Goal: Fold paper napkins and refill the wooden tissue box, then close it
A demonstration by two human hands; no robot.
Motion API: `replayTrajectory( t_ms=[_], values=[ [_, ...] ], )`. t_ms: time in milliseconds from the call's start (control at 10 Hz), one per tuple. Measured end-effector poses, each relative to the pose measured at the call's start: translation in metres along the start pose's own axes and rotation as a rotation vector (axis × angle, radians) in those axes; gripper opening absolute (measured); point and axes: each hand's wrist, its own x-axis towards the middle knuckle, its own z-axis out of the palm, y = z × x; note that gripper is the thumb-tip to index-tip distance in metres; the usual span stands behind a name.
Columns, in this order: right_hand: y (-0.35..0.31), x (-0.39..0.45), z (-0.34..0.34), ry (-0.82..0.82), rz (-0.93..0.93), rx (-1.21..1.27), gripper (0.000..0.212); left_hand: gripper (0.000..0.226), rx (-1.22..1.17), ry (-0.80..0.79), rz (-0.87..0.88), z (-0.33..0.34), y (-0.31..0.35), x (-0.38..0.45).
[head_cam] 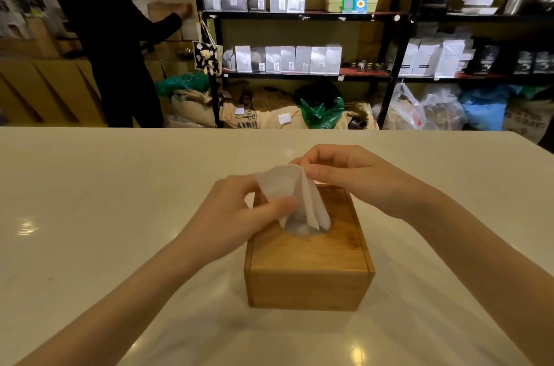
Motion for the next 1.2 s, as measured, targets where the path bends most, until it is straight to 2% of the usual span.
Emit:
replayTrajectory(
  t_ms=[100,200,300,400,500,700,800,1000,1100,1200],
  values=[
    [0.002,-0.003,0.003,0.175,-0.060,-0.014,0.012,0.016,-0.101,0.131,0.031,-0.004,0.001,0.007],
    [0.003,-0.020,0.011,0.497,-0.289,-0.149,0.028,0.019,-0.095,0.150,0.081,-0.005,0.003,0.010],
    [0.006,-0.035,0.029,0.621,-0.428,-0.641,0.042,0.017,-0.081,0.178,0.097,-0.004,0.004,0.010],
    [0.011,-0.034,0.044,0.613,-0.334,-0.892,0.043,0.008,-0.056,0.203,0.093,-0.005,0.005,0.010],
    [0.015,-0.030,0.039,0.551,-0.295,-0.731,0.029,0.008,-0.044,0.202,0.090,-0.007,0.007,0.008],
    [0.013,-0.033,0.014,0.532,-0.210,-0.094,0.011,0.014,-0.186,0.151,0.041,-0.011,0.005,0.008],
    [0.015,-0.032,0.007,0.513,-0.216,0.005,0.018,0.016,-0.256,0.117,0.003,-0.012,0.005,0.009],
    [0.019,-0.033,0.007,0.479,-0.236,0.036,0.017,0.028,-0.257,0.070,-0.009,-0.015,0.007,0.009],
    [0.016,-0.031,0.003,0.418,-0.180,-0.008,0.014,0.021,-0.229,0.023,-0.025,-0.018,0.013,0.010],
    [0.001,-0.037,-0.010,0.459,-0.199,-0.060,0.019,0.016,-0.128,-0.026,0.000,-0.035,0.024,0.017]
  ],
)
